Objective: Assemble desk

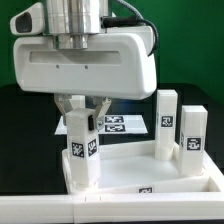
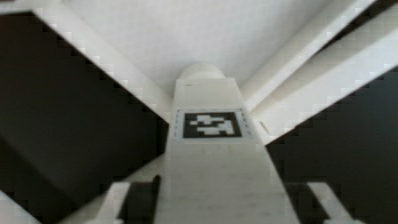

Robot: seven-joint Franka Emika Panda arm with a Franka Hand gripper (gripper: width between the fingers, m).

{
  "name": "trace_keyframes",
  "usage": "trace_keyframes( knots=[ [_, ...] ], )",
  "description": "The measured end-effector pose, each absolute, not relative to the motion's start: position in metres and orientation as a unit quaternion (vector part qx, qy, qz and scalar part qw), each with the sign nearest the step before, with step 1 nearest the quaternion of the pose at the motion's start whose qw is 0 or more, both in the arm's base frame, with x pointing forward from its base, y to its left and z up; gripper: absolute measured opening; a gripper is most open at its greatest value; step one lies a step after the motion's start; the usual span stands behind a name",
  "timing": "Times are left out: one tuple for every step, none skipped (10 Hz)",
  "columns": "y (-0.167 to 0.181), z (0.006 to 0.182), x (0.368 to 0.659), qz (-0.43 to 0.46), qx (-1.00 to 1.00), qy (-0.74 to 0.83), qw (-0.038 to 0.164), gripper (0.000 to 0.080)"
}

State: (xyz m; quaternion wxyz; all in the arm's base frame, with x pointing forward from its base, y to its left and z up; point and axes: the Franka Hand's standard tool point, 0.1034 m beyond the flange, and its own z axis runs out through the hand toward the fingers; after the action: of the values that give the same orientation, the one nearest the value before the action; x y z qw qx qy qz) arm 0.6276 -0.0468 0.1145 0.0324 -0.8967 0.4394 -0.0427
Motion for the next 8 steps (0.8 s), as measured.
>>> trace_keyframes(
  knots=[
    [-0.0438,0.1137,0.6275,-0.032,-0.841,0.538,0.043,0.0284],
    [-0.0452,0.1134,0.6275,-0.024,-0.779,0.623,0.062,0.0284],
    [-0.0472,0.1131,0.6274,-0.015,-0.73,0.679,0.076,0.0284],
    [-0.048,0.1129,0.6274,-0.01,-0.696,0.714,0.081,0.0284],
    [-0.0471,0.1129,0.6274,-0.01,-0.693,0.717,0.081,0.0284],
    [-0.0472,0.1129,0.6273,-0.01,-0.699,0.711,0.081,0.0285],
    [-0.0465,0.1123,0.6268,-0.013,-0.723,0.686,0.078,0.0285],
    [-0.0448,0.1107,0.6245,-0.022,-0.802,0.593,0.058,0.0439]
  ],
)
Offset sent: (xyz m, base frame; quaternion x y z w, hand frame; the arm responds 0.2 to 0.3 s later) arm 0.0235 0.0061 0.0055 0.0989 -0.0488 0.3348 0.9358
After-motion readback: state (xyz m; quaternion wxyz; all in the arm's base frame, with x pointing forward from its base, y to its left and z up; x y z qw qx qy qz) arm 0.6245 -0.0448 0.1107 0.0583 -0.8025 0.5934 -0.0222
